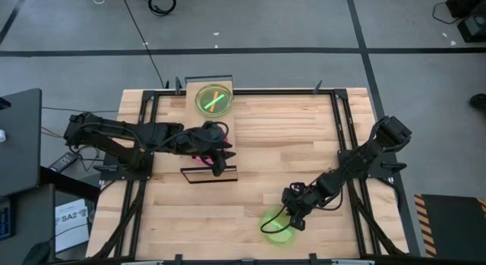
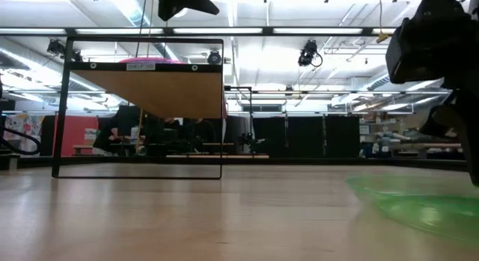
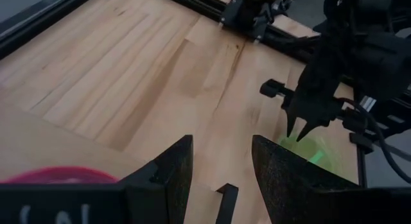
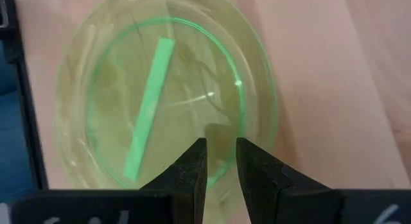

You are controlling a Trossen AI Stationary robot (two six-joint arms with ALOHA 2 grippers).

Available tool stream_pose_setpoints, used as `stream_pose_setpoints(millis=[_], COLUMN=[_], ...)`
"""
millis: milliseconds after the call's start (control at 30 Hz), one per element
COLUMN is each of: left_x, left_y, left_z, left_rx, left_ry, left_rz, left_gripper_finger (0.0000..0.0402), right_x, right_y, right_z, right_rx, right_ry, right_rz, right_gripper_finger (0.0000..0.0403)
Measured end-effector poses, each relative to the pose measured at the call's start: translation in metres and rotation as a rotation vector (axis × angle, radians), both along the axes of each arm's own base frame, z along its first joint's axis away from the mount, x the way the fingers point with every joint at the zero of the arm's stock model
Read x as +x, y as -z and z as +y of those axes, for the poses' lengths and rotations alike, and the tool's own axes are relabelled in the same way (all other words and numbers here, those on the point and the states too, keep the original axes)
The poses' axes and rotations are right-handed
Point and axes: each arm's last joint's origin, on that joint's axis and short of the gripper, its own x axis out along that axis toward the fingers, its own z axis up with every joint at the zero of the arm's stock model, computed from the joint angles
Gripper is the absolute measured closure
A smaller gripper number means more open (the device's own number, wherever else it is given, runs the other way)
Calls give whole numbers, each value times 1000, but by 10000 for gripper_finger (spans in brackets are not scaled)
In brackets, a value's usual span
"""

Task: Place and stack plates onto a shelf
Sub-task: Stack the green plate on top of the pink plate on the shelf

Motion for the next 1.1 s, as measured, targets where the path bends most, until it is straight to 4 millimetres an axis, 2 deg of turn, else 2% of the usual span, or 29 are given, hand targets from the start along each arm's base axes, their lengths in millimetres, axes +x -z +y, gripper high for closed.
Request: stream_pose_setpoints(millis=[467,867,1100], left_x=[0,1,1], left_y=[-1,-1,-1], left_z=[0,0,0], left_rx=[-1,-1,-2], left_ry=[0,0,0], left_rz=[-8,-11,-12], left_gripper_finger=[235,235,235], right_x=[2,12,15], right_y=[-10,-11,-8], right_z=[0,-16,-22], right_rx=[8,-127,-136], right_ry=[-30,-1,-9], right_rz=[-48,-119,-103], right_gripper_finger=[313,313,313])
